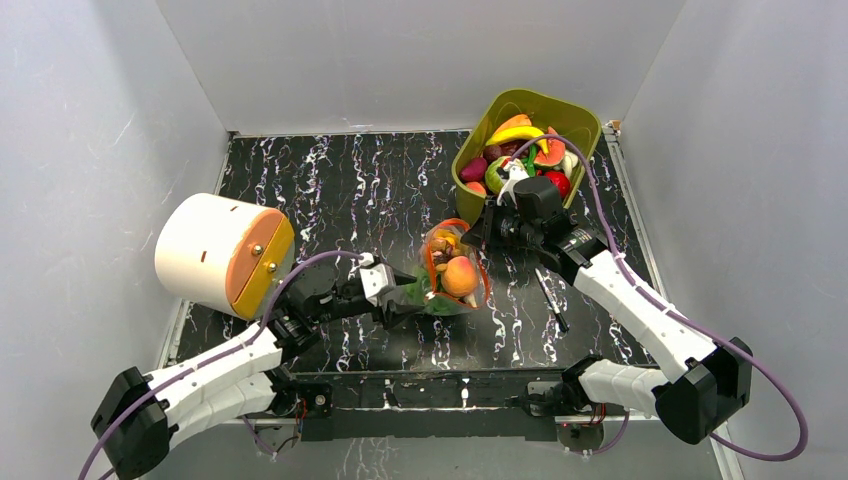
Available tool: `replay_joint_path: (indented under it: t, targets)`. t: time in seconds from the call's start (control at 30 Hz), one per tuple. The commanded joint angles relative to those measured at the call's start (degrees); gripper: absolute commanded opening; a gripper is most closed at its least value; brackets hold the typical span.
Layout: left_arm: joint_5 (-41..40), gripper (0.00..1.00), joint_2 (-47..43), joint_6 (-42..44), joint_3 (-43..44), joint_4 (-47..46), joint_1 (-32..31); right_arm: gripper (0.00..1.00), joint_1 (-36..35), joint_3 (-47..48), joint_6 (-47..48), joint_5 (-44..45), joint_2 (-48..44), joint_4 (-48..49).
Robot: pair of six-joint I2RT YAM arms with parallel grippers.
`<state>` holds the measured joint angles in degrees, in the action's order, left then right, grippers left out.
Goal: Place the food in the zip-top bag and seal the zipper
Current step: Zip the zipper food storage bag at the center of the board.
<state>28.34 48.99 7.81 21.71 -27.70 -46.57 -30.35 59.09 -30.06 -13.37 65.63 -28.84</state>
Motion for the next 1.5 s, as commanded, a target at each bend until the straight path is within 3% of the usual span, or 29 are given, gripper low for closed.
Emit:
replay_joint_path:
  t: [0.0,0.23,0.63,1.0,1.13,1.23,1.3,1.47]
  targets:
    - [-2.1,0.57,-0.6,0.1,-0.6,-5.7,-2.2,0.0,0.4,0.8,-0.4,0.8,-1.5,3.8]
    - [-5.3,0.56,-4.0,3.5,-2.5,-5.7,-6.3,0.0,0.7,1.2,-0.5,1.1,-1.2,3.8]
    - [-10.6,0.54,-2.4,6.2,-3.6,-9.3,-11.0,0.0,1.0,1.4,-0.6,1.4,-1.4,3.6]
    - [-18.1,0.55,4.0,12.9,-4.1,-15.6,-12.4,0.0,1.1,1.4,-1.3,0.7,-1.0,4.2]
    - [-19.1,0.43,4.8,14.3,-3.4,-17.1,-12.7,0.0,1.2,1.2,-1.2,0.5,-1.0,4.1]
    - [-19.2,0.11,3.5,14.4,-2.8,-16.1,-12.7,0.0,1.2,1.0,0.1,0.3,-1.4,3.7]
    - [-19.1,0.0,2.1,13.7,-2.5,-14.7,-12.7,0.03,1.3,1.1,2.4,0.6,-1.9,3.0]
    - [-18.5,0.0,-2.1,10.3,-1.1,-8.8,-12.7,0.34,1.3,3.8,11.7,1.2,-3.6,-0.9]
